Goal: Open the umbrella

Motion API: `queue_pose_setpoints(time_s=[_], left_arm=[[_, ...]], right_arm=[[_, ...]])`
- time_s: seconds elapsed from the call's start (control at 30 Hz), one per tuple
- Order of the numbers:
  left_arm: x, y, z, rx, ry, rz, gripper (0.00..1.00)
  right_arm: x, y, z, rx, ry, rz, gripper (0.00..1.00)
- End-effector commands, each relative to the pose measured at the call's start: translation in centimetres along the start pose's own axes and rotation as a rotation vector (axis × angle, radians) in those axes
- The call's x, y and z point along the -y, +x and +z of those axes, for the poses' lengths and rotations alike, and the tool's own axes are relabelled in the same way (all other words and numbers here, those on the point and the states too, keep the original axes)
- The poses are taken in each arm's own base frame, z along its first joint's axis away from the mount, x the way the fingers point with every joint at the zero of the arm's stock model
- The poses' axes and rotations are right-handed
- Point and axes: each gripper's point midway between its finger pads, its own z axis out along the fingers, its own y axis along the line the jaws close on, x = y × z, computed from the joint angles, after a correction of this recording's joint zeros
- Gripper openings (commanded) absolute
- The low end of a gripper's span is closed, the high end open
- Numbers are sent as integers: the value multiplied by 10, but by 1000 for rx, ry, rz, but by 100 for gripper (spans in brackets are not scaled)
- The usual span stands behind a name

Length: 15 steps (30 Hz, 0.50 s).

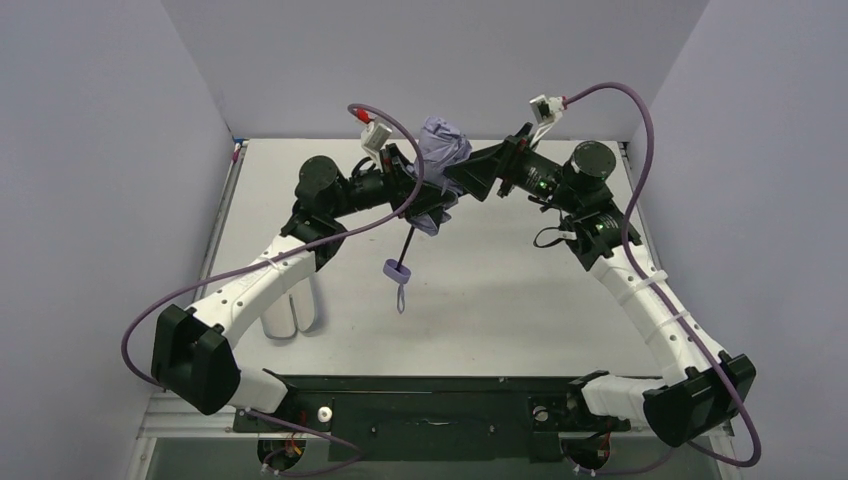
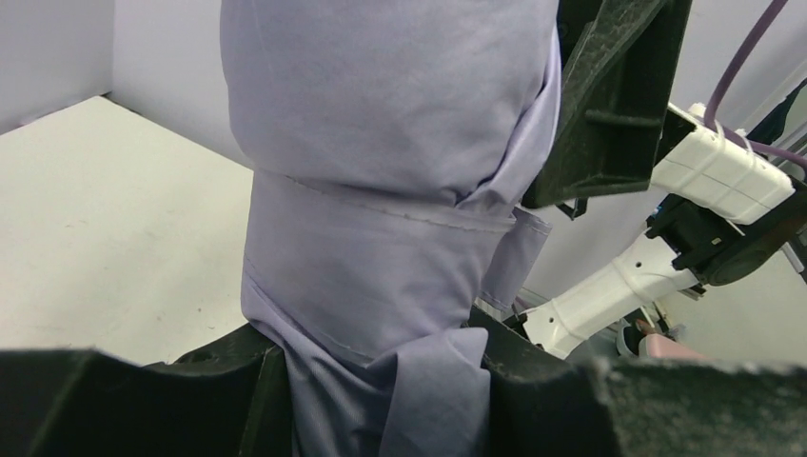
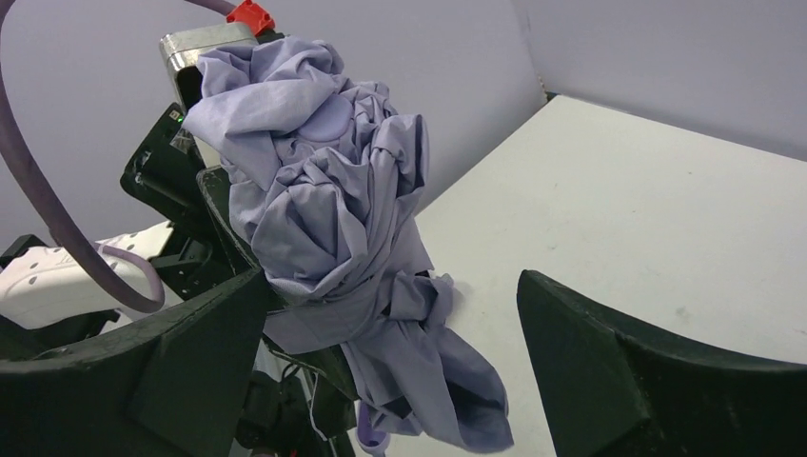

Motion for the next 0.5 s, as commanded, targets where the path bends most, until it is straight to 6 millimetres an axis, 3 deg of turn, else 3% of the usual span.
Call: queue_pose_setpoints(time_s=[0.0, 0.3, 0.47], left_arm=[[42, -47, 6, 104, 129, 93, 0], [52, -39, 16, 80, 170, 81, 0], [53, -36, 18, 68, 177, 79, 0]], right_arm=[[-31, -21, 11, 38, -124, -55, 98], [-36, -13, 27, 24, -151, -60, 93], [-30, -14, 31, 32, -125, -54, 72]])
